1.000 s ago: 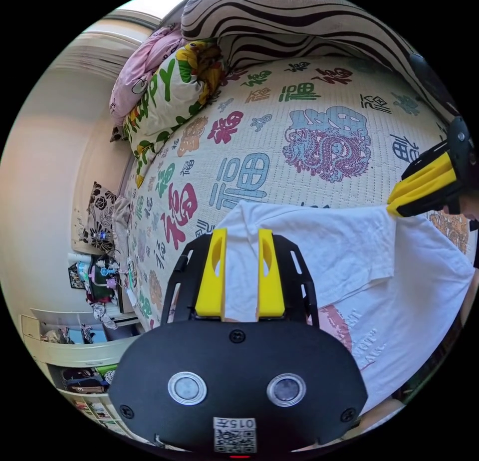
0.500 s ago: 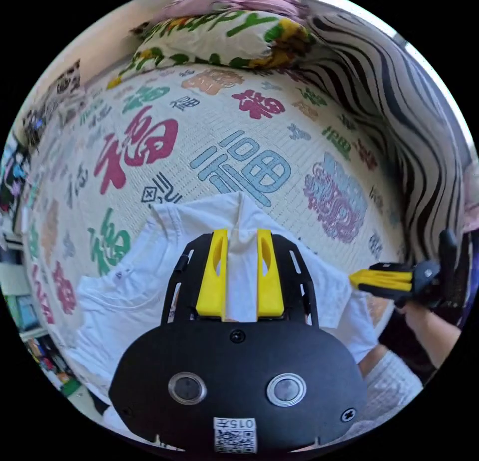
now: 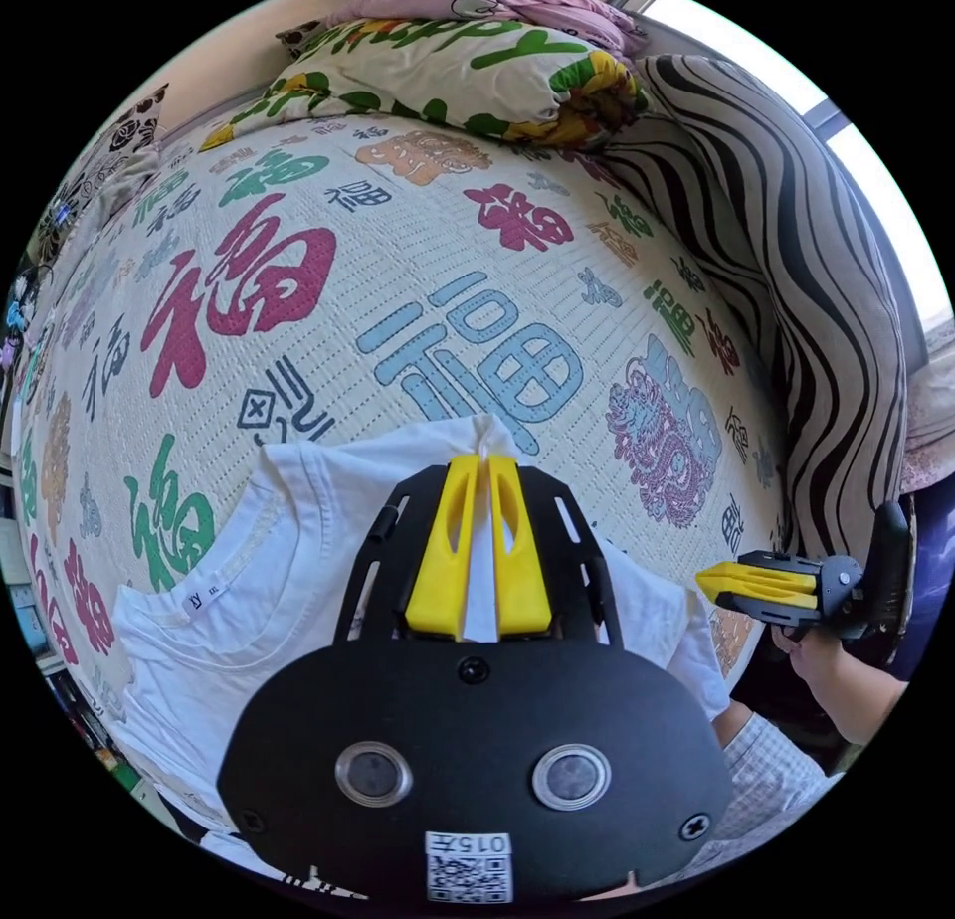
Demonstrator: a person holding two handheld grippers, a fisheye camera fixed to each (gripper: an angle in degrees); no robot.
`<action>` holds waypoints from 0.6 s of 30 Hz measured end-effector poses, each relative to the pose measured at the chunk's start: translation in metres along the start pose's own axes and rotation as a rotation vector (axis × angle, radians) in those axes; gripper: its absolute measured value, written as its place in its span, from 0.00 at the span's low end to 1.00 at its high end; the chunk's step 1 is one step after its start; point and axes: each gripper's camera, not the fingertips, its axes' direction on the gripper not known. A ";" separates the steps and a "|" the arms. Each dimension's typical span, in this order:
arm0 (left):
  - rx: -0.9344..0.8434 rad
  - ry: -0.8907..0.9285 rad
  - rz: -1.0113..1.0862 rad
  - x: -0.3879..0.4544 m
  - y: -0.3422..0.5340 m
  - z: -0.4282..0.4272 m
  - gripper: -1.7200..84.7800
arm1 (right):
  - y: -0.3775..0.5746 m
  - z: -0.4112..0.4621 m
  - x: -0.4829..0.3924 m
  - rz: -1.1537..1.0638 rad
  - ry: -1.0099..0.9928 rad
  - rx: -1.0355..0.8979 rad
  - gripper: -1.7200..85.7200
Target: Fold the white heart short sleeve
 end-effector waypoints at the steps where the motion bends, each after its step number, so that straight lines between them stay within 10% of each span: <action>1: 0.016 0.007 -0.025 -0.011 0.011 -0.006 0.05 | -0.004 0.009 -0.007 -0.010 0.006 -0.060 0.01; 18: 0.289 -0.155 -0.903 -0.272 0.477 -0.182 0.11 | -0.094 0.032 -0.293 -0.388 -0.012 -0.043 0.03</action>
